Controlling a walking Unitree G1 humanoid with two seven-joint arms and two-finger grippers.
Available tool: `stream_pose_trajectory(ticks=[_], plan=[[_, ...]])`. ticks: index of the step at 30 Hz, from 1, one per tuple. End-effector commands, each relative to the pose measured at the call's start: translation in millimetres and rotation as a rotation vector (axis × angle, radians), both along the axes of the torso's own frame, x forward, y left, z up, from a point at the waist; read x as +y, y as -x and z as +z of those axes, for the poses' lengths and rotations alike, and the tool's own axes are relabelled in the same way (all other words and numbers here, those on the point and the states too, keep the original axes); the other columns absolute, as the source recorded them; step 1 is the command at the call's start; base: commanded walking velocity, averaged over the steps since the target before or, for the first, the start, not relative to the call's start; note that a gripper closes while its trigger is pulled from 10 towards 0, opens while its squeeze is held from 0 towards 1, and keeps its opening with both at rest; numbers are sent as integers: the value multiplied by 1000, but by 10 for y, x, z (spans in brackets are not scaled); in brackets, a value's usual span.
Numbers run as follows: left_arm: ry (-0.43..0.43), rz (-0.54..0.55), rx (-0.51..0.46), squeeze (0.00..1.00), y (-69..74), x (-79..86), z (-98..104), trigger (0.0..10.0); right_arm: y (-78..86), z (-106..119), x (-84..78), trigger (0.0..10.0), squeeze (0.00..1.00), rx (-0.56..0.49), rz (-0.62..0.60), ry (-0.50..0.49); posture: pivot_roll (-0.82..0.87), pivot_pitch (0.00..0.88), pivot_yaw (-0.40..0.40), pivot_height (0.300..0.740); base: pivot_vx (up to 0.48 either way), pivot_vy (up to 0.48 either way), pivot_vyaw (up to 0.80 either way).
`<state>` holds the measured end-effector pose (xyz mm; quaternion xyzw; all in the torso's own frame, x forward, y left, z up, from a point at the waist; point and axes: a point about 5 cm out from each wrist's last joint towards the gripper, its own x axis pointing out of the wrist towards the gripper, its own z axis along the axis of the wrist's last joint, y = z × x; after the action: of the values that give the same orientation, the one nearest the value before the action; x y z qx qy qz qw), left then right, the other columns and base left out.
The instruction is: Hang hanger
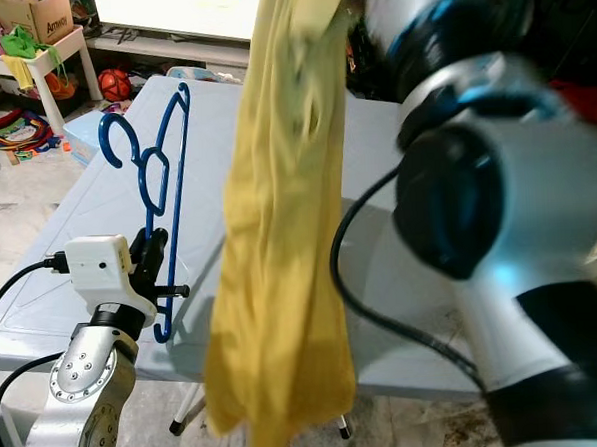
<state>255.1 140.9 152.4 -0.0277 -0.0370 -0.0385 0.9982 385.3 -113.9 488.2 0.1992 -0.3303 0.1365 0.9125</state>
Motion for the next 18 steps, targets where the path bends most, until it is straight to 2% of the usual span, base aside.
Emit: stream_pose_trajectory(ticks=[1,3,4,6,7,9,10,13,14,15,16,17,18], plan=[[-14,20,35,0,19,15,-75,10000,12,28,-91,10000,0,-22,-32,3,262,0,-191,740,0,0,0],[-13,21,33,0,19,8,-74,10000,5,7,-98,10000,0,-27,-47,34,259,0,-191,740,0,0,0],[-11,21,30,0,19,-5,-74,10000,-76,-179,-69,10000,0,5,-65,121,258,0,-188,740,0,0,0],[-10,17,28,0,20,-16,-72,10000,-178,-459,-32,10000,0,58,-72,220,257,0,-186,740,0,0,0],[-12,12,24,0,18,-21,-62,10000,-284,-819,-17,10000,0,138,-56,303,257,0,-182,740,0,0,0],[-15,9,23,0,20,-18,-58,10000,-350,-1139,-17,10000,0,209,-32,368,258,0,-178,740,0,0,0],[-15,9,23,0,20,-18,-58,10000,-350,-1139,-17,10000,0,209,-32,368,258,0,-178,740,0,0,0],[-15,9,30,0,34,-6,-72,10000,-394,-1780,-31,10000,0,320,25,589,248,0,-166,740,0,0,0],[-15,9,32,0,35,-3,-78,10000,-389,-1912,-31,10000,0,343,43,647,248,0,-166,740,0,0,0],[-13,8,36,0,36,-1,-85,10000,-384,-2038,-40,10000,667,368,47,708,239,0,-163,740,0,0,0],[-11,5,38,0,36,-5,-92,10000,-377,-2154,-64,10000,1000,394,49,748,233,0,-160,740,0,0,0],[-10,1,40,0,33,-13,-97,10000,-368,-2251,-87,10000,1000,418,67,758,228,0,-156,740,0,0,0],[-10,1,40,0,33,-13,-97,10000,-368,-2251,-87,10000,1000,418,67,758,228,0,-156,740,0,0,0]])
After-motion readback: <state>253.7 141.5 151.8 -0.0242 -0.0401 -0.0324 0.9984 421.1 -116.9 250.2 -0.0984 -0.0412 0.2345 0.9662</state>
